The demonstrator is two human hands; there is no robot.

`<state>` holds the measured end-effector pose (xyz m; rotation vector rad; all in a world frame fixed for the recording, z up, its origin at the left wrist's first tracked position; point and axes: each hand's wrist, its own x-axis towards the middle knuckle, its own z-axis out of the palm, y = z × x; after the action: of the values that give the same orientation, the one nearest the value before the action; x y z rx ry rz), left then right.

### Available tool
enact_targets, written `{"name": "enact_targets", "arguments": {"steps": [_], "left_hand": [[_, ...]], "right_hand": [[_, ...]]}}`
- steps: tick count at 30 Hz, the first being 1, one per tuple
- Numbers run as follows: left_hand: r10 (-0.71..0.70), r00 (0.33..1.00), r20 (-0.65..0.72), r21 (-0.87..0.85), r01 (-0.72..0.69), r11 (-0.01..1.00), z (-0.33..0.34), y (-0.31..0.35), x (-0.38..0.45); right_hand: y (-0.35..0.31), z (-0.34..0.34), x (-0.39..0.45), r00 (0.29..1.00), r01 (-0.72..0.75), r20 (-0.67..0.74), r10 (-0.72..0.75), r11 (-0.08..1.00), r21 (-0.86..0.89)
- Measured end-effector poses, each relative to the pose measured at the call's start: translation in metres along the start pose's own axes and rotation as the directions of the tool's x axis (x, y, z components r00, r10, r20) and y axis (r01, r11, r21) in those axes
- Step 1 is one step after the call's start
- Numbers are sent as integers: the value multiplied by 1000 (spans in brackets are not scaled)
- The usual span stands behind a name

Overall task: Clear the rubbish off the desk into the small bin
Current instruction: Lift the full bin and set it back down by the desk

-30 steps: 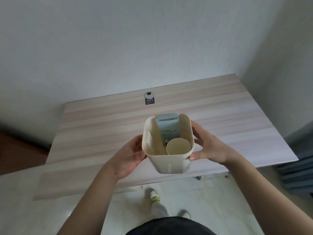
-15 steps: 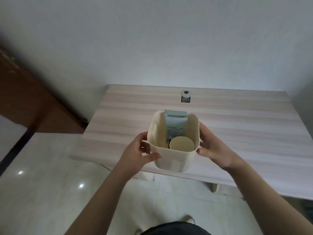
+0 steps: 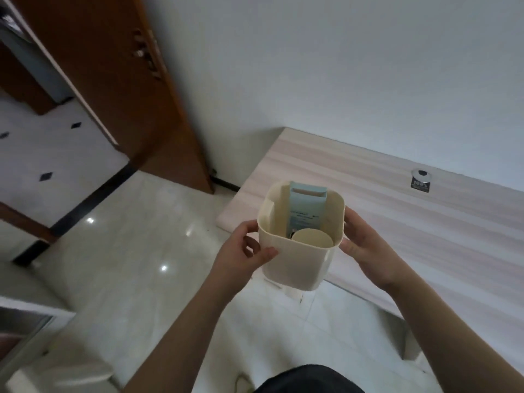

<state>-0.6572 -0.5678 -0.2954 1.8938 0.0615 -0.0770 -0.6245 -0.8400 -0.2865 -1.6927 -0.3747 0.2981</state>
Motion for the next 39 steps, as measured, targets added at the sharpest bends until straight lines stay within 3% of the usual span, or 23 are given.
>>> {"name": "enact_targets", "arguments": {"steps": [8,15,26,39], "left_hand": [[-21,987,-156,-14,20,1000,-112,-43,-25],[-30,962,-271,-229,-34,973,-173,-61,-44],[-62,914,-401,-167,-7,986,-204,-76,-13],[-1,929,-369,-91,-35,995,-218,-66,125]], "right_hand": [[-12,117,57,998,25,61,-25,1000,-6],[-31,179,94,989,38,146,-30,998,-53],[-32,212,156,975,1,223,-1,1000,3],[-11,188,274,994,-87,68,80,991,104]]}}
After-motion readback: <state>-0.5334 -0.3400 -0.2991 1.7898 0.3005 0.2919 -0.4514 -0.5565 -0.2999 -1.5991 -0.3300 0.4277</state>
